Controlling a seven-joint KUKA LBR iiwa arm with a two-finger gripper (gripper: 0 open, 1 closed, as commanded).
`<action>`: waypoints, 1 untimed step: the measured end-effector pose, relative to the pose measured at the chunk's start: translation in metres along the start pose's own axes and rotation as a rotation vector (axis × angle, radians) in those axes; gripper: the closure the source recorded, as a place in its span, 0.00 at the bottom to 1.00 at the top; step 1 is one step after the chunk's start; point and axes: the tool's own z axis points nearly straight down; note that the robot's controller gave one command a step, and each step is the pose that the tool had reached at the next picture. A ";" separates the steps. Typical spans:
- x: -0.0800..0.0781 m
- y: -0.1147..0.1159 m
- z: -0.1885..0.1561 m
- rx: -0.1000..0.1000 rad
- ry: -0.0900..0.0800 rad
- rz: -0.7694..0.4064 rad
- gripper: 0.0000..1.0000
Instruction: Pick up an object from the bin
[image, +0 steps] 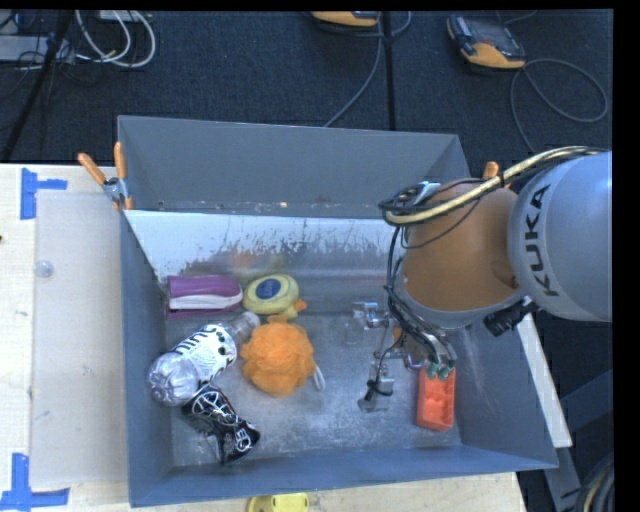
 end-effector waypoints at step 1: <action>-0.002 0.000 -0.004 0.000 -0.007 0.001 0.00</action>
Offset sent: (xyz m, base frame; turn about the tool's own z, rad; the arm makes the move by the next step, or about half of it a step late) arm 0.0671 0.0493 -0.0367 -0.0923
